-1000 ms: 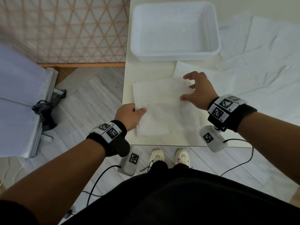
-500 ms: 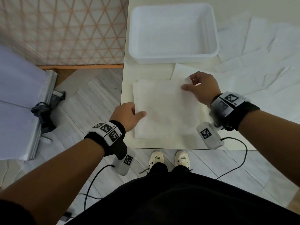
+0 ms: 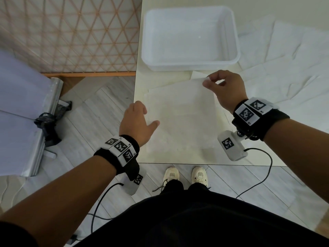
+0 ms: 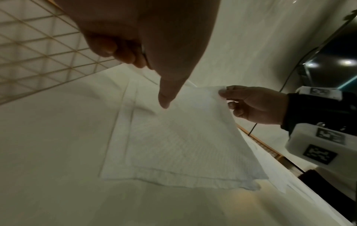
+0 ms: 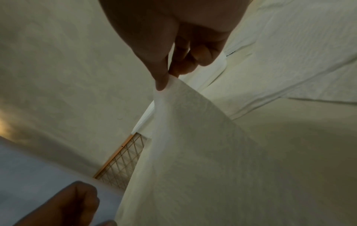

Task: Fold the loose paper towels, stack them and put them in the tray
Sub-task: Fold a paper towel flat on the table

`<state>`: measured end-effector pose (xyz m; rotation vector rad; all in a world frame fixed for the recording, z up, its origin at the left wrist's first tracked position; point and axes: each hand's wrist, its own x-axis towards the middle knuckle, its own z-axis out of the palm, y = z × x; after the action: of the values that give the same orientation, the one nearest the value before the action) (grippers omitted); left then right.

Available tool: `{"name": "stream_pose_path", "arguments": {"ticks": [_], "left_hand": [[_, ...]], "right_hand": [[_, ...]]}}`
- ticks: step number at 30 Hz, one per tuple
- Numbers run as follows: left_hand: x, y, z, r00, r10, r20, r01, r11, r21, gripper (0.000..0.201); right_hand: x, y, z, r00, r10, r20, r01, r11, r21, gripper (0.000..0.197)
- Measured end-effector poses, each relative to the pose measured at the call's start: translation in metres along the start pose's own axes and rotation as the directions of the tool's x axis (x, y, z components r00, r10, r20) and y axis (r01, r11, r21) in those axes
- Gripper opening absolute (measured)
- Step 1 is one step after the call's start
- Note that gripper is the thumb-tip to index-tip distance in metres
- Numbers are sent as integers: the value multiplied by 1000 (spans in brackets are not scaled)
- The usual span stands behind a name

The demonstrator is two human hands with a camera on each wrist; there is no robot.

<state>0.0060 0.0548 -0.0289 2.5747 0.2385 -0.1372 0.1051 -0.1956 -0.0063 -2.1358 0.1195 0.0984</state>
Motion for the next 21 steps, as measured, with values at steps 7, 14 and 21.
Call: {"name": "stream_pose_path", "arguments": {"ticks": [7,14,21], "left_hand": [[-9,2,11,904,292,313,-319,947,38,32],[-17,-7,6,936,293,195,-291,956,-42,16],[-3,-14,-18,980,99,-173,-135,969,-209,16]], "right_hand": [[-13,1,-14,983,36,177,-68,982,178,8],[-38,10,-32,944,4,331,-93,963,254,10],[-74,23,-41,835,-40,549,-19,995,102,24]]}}
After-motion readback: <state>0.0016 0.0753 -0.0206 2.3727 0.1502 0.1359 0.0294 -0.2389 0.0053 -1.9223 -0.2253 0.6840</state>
